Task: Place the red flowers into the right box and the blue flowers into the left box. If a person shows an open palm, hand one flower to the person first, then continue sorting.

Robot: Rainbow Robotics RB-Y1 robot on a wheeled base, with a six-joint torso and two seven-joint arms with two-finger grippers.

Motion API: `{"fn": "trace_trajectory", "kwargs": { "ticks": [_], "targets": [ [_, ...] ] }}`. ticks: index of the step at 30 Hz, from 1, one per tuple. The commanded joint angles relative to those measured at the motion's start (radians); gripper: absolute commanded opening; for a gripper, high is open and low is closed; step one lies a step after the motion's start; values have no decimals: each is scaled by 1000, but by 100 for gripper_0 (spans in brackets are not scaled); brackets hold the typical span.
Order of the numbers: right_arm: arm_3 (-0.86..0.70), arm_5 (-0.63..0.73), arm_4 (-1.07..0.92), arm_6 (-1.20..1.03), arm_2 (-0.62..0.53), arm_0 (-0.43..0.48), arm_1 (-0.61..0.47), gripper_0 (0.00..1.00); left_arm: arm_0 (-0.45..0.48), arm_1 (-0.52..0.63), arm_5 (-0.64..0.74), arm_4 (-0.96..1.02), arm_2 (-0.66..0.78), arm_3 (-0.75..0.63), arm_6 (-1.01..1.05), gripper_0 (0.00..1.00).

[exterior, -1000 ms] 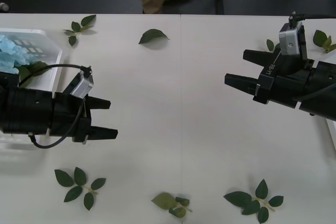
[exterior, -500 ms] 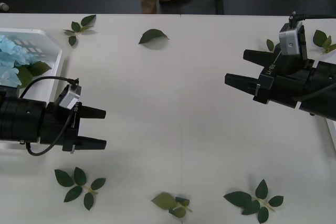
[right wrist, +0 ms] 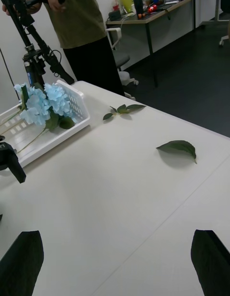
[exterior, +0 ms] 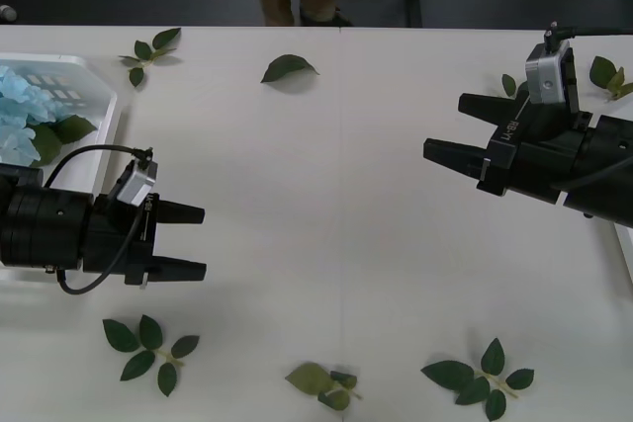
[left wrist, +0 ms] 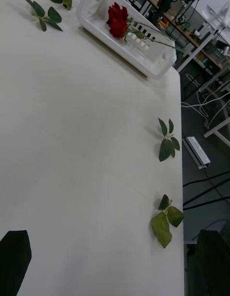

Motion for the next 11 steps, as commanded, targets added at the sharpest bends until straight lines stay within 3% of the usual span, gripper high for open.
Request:
{"fn": "trace_trajectory", "kwargs": {
  "ticks": [1, 11],
  "targets": [
    [-5, 4, 1, 27, -3, -28, 16, 89, 14, -11, -11, 7, 23, 6, -39, 100],
    [-5, 4, 1, 27, -3, -28, 16, 89, 14, -11, -11, 7, 23, 6, -39, 100]
  ]
}}
